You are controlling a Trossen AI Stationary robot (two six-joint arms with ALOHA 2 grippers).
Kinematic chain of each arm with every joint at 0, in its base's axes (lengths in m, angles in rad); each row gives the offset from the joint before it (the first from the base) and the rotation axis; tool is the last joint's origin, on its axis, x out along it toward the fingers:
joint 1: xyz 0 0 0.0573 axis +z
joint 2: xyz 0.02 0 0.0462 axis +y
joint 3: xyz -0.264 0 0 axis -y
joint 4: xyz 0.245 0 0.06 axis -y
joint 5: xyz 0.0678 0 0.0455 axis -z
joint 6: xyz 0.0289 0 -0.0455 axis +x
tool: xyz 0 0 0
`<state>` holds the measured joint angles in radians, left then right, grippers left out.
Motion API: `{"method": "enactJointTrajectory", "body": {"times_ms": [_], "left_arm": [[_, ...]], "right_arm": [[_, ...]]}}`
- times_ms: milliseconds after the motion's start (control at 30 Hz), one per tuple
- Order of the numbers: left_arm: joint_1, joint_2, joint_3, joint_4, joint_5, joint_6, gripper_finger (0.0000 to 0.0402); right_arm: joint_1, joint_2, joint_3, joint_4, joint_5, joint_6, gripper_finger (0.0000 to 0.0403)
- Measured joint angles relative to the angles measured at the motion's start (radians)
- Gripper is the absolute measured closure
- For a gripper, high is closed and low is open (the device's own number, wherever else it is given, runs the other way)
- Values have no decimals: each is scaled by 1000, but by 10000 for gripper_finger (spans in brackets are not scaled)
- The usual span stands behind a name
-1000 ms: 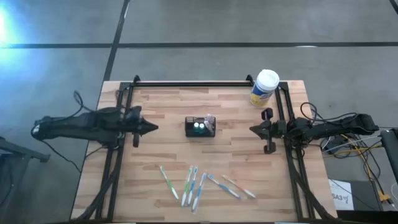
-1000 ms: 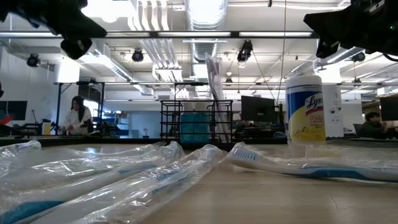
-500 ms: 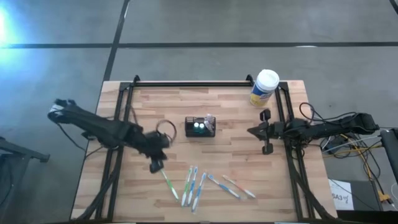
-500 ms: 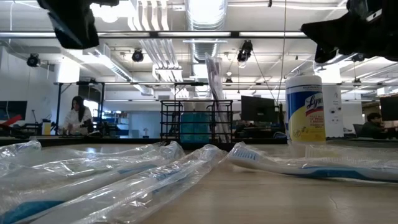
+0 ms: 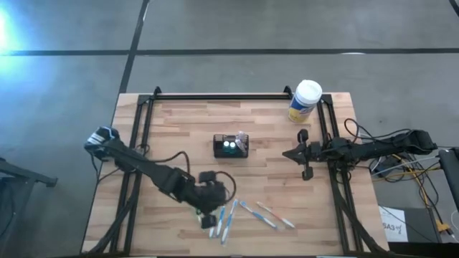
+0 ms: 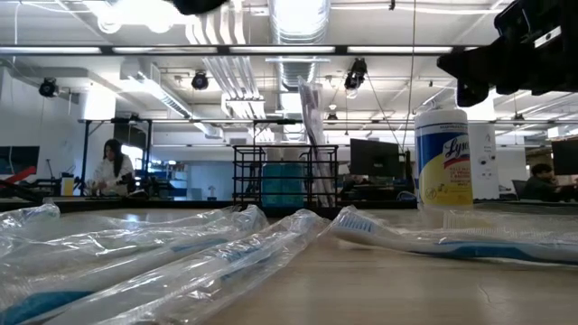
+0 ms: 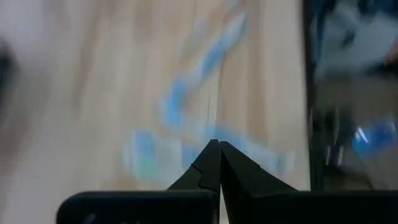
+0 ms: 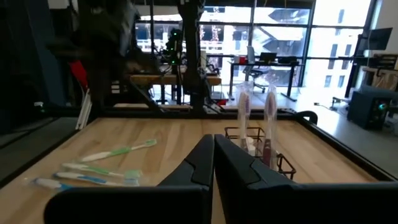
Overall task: Pick & Place toothbrushing station
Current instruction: Put the left green toothbrush in the wire organizer
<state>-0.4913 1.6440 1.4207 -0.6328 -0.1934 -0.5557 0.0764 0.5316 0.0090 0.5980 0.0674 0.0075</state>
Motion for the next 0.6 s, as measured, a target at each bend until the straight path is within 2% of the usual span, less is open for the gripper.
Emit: {"method": "enactJointTrajectory", "body": {"times_ms": [133,200,267,367,467,600], "left_arm": [[-32,26,115,271,-176,101,397],[-42,25,134,410,-225,76,397],[-43,24,135,472,-230,-28,397],[-54,25,117,357,-273,-299,397],[-103,26,87,104,-348,-582,397],[-187,26,38,-205,-386,-962,397]], "right_arm": [[1,0,0,-1,-1,20,394],[2,0,0,-2,-13,20,394],[2,0,0,-4,-40,21,394],[2,0,0,-5,-53,23,394],[2,0,0,-20,-53,21,394],[2,0,0,-20,-53,16,394]]}}
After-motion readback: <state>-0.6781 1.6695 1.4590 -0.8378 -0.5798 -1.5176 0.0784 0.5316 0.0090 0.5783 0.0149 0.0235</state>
